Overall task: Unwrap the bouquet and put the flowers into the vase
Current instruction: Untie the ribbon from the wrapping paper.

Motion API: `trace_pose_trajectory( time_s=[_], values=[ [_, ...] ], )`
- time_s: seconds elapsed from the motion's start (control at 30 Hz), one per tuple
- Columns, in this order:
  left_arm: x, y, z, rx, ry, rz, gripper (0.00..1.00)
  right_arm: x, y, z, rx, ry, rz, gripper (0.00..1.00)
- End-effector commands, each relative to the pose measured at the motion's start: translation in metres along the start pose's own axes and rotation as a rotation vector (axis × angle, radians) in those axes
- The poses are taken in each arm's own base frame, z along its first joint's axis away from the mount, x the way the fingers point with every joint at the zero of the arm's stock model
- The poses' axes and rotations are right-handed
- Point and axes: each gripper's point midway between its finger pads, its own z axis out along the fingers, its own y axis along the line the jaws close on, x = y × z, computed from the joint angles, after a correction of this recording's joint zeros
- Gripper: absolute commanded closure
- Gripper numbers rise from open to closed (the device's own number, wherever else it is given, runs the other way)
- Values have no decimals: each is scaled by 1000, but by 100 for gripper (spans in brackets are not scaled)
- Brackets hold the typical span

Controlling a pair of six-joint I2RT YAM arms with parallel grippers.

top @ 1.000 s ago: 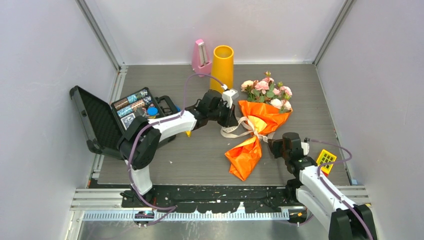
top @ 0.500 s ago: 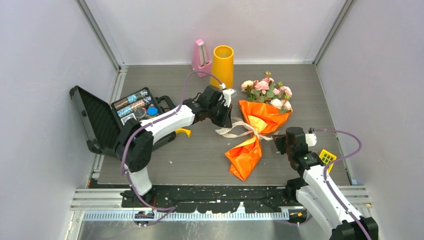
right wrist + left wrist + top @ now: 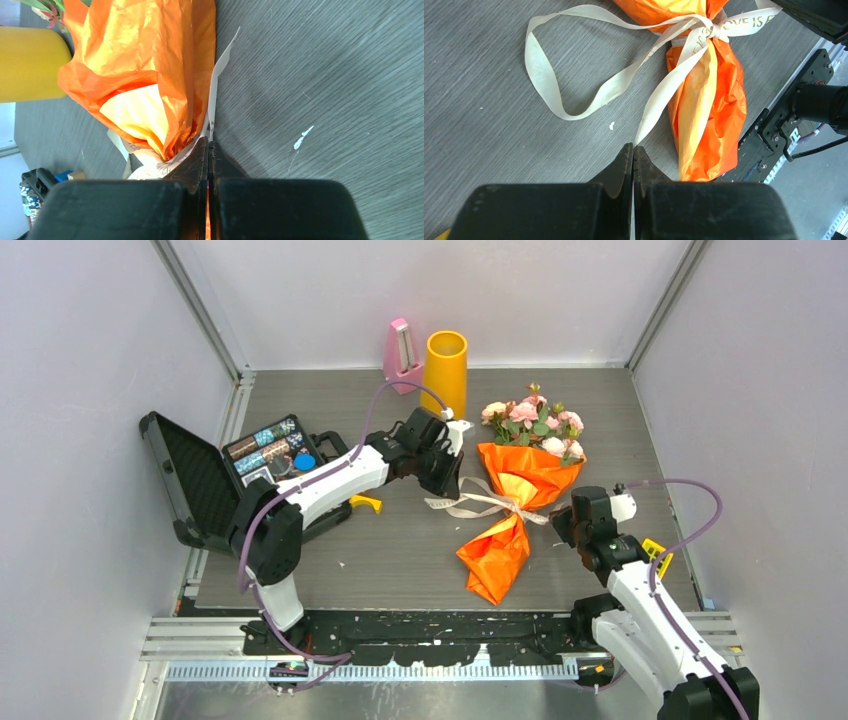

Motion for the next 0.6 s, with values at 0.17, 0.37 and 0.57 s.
trace_pose_trajectory(
  time_s=[0.17,0.37,0.57],
  values=[
    [-3,4,-10,-20,-17,38,100,-14,6,-4,9,-43,-71,100],
    [-4,10,-14,-52,-21,37,100,-23,2,-7,55,-68,-131,100],
    [-4,17,-15,-76,-17,35,100,-27,6,-9,57,-71,-156,100]
  ],
)
